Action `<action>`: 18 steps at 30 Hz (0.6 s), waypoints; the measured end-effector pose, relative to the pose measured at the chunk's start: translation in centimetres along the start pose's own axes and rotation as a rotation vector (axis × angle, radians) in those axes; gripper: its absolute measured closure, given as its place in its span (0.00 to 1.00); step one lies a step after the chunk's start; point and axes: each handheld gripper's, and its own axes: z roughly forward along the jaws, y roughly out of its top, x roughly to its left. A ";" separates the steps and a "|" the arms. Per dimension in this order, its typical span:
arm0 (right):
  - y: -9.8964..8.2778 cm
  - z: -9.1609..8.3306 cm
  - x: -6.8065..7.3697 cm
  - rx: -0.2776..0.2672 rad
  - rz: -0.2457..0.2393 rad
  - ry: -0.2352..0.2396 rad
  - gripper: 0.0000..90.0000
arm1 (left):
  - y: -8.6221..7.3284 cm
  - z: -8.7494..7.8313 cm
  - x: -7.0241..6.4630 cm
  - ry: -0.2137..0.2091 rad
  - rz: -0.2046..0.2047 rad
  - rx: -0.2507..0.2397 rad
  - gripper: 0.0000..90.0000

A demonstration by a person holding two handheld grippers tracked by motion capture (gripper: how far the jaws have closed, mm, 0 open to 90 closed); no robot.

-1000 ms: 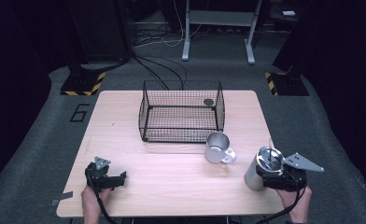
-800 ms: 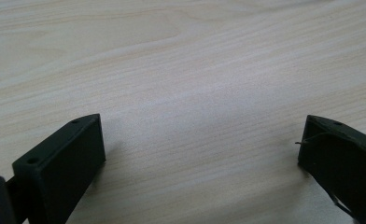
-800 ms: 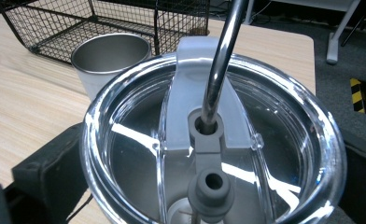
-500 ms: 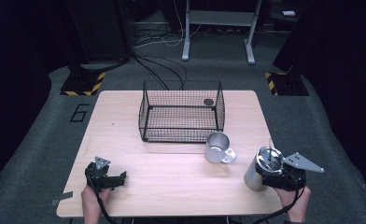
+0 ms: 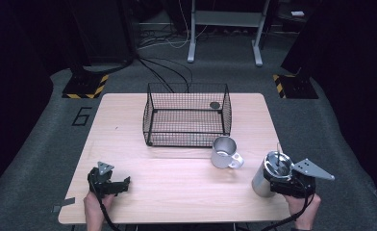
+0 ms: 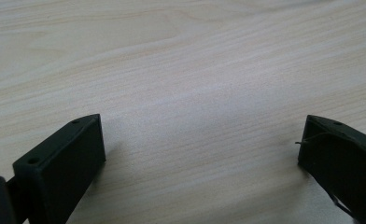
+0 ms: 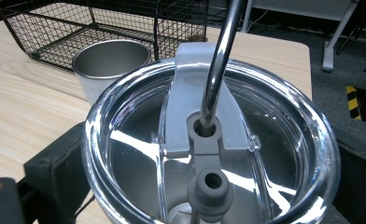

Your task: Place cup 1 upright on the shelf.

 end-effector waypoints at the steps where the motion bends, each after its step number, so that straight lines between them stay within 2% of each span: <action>1: 0.0 0.0 0.0 -0.002 0.000 0.007 0.04 | 0.0 0.0 0.0 0.000 0.000 0.000 0.00; 5: 0.0 -0.1 0.1 -0.013 -0.007 0.003 0.04 | 0.0 0.0 0.0 0.000 -0.001 0.001 0.00; 8: 0.1 -0.3 0.2 -0.016 -0.009 0.022 0.04 | 0.0 0.0 0.0 0.000 -0.001 0.001 0.00; 13: 0.3 -0.5 0.6 -0.011 -0.012 0.023 0.04 | 0.0 0.0 0.0 0.000 0.000 0.000 0.00; 18: 0.6 -0.6 1.2 -0.013 -0.027 0.043 0.04 | 0.0 0.0 0.0 -0.001 -0.004 0.001 0.00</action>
